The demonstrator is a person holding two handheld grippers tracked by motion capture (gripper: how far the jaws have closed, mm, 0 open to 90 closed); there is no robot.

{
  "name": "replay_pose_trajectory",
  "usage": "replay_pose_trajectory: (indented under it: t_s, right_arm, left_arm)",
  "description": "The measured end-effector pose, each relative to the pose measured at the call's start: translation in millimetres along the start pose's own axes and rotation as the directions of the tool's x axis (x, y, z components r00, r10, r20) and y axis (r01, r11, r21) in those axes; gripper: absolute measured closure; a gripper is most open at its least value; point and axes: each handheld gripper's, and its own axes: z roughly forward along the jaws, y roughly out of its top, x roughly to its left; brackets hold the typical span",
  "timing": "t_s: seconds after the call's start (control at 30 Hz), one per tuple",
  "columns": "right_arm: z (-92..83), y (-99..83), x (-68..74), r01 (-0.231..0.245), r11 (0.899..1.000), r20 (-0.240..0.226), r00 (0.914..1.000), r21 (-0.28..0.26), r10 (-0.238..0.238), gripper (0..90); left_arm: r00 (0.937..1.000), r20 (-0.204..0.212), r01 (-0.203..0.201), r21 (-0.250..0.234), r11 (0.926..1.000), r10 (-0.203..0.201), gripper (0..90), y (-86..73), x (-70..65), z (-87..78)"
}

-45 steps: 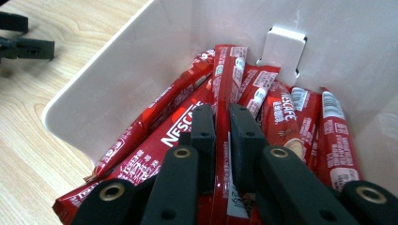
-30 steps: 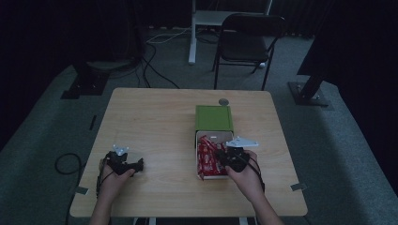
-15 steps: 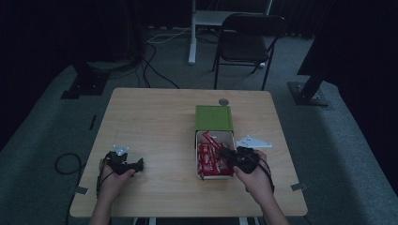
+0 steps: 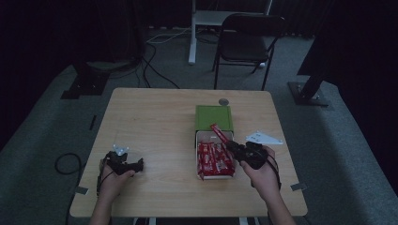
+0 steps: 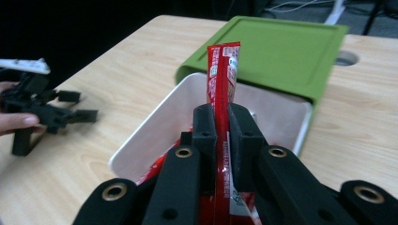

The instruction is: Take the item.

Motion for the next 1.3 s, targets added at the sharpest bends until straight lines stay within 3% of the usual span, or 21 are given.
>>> replay_pose_trajectory:
  t_s: [0.3, 0.63, 1.03, 1.3]
  right_arm:
    - [-15.4, -0.2, -24.4, -0.033, 0.999, 0.063, 0.9974, -0.032, 0.035, 82.7]
    - [-32.2, -9.8, -49.9, -0.062, 0.996, 0.147, 0.9866, -0.071, 0.072, 82.6]
    - [-43.9, -32.4, -82.2, -0.089, 0.991, 0.252, 0.9613, -0.097, 0.111, 82.6]
    - [-47.3, -53.9, -103.2, -0.128, 0.986, 0.319, 0.9351, -0.102, 0.155, 82.6]
  left_arm:
    - [1.0000, 0.000, 0.000, 0.000, 1.0000, 0.000, 3.5, 0.0, 0.0, 0.0]
    - [1.0000, -0.001, 0.002, -0.001, 1.0000, -0.002, 3.5, 0.0, -0.1, 0.0]
    - [1.0000, -0.002, 0.002, 0.001, 1.0000, -0.002, 3.5, 0.0, -0.2, -0.1]
    - [1.0000, -0.002, 0.002, 0.001, 1.0000, -0.002, 3.5, 0.0, -0.2, -0.1]
